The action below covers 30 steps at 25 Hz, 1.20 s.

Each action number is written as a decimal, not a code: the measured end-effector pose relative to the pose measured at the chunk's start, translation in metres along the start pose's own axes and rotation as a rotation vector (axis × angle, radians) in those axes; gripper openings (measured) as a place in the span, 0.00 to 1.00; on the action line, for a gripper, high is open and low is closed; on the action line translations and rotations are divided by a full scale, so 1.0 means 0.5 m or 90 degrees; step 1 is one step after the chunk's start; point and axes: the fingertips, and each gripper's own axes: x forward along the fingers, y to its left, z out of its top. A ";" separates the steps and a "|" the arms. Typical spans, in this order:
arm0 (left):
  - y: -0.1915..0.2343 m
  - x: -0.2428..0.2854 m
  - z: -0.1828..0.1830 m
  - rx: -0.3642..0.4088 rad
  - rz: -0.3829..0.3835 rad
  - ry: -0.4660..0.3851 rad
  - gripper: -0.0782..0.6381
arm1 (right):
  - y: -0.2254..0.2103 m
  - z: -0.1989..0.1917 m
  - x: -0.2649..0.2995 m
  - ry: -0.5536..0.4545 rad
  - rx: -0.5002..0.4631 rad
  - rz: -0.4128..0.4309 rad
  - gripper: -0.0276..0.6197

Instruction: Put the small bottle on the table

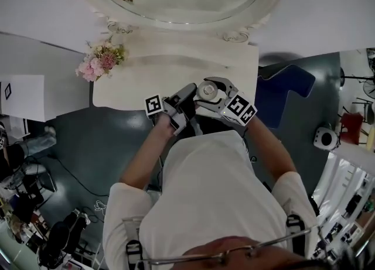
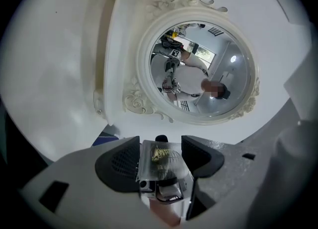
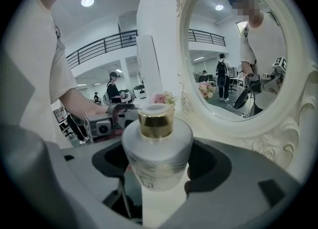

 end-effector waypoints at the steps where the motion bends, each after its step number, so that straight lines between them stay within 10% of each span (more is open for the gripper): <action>1: 0.007 0.000 0.007 0.002 0.003 -0.011 0.46 | -0.014 -0.009 0.000 0.003 0.000 -0.001 0.57; 30: 0.110 -0.092 0.063 0.019 0.042 -0.208 0.46 | -0.261 -0.381 0.163 0.098 0.080 -0.091 0.57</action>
